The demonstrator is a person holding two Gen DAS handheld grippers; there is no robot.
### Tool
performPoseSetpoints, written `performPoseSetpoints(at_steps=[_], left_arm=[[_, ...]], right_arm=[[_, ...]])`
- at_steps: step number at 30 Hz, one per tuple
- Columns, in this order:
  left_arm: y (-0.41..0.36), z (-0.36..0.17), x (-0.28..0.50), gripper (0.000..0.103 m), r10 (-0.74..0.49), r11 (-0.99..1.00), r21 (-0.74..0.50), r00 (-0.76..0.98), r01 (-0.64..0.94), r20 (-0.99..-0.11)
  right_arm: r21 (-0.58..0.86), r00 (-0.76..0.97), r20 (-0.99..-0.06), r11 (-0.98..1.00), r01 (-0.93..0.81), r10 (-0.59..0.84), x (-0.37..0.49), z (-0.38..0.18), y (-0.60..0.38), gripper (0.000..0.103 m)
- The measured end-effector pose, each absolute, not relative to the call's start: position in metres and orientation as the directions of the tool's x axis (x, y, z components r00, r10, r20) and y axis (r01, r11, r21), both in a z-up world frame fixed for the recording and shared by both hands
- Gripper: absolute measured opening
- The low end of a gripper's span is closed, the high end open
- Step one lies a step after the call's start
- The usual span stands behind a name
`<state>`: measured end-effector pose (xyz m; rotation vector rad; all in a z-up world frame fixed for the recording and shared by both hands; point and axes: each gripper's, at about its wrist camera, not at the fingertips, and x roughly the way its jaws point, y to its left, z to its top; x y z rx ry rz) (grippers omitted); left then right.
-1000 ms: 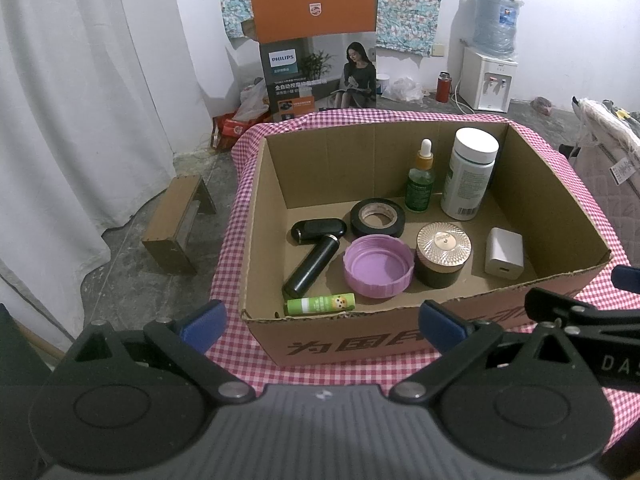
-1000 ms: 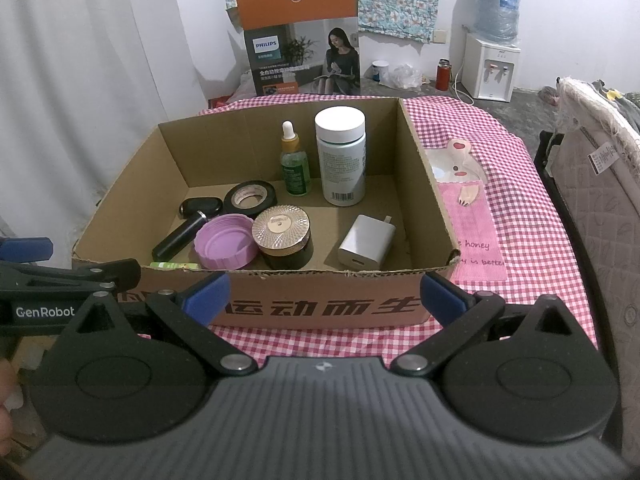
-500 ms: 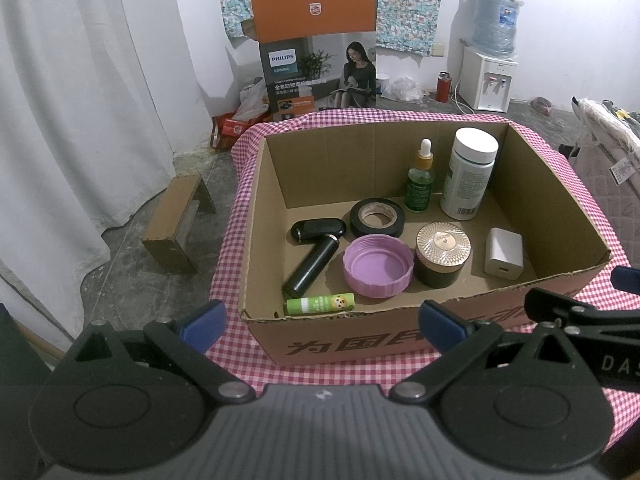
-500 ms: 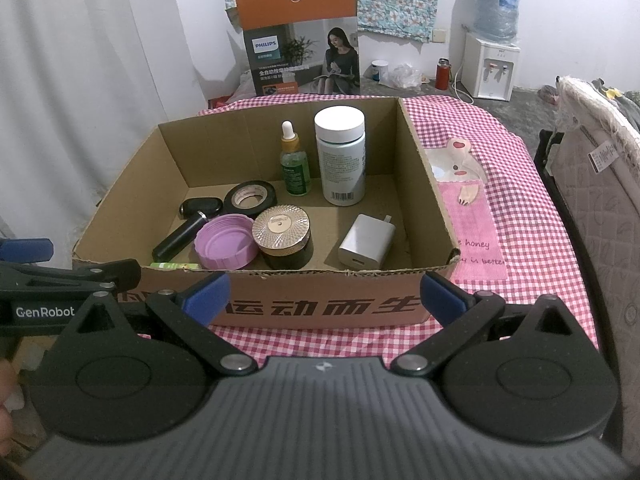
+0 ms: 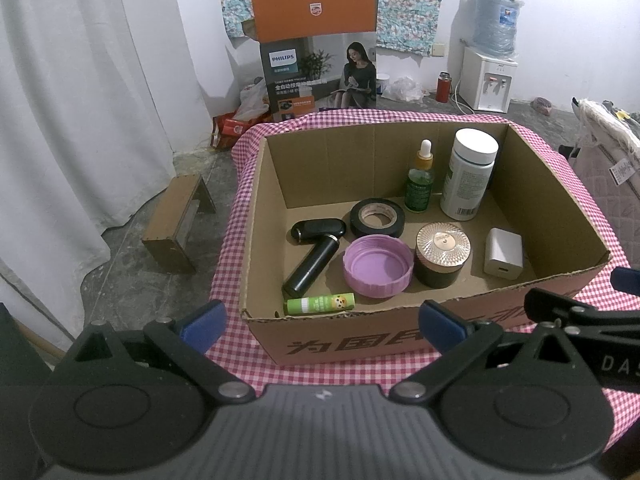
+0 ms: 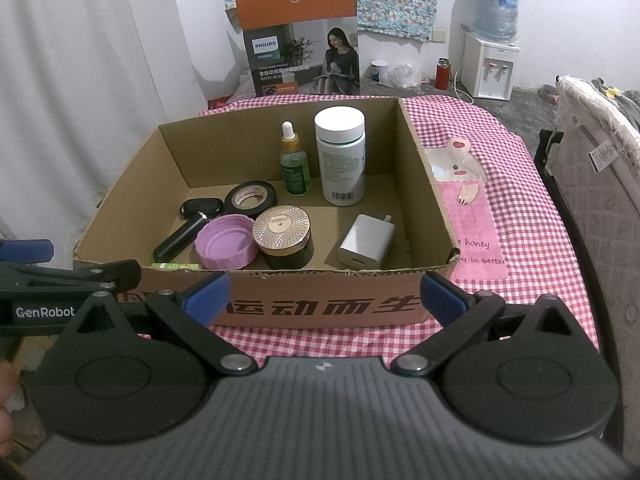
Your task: Organize rigid objects
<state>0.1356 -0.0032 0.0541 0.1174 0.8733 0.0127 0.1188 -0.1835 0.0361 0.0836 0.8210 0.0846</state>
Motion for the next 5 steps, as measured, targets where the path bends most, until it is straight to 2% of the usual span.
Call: performPoseSetpoints(at_steps=[5], left_arm=[[-0.003,0.0542,0.1358,0.103,0.059,0.993,0.109,0.643,0.037,-0.764]], right_arm=[[0.107,0.679,-0.726,0.993,-0.043,0.108,0.1188,0.0362,-0.1835,0.102]])
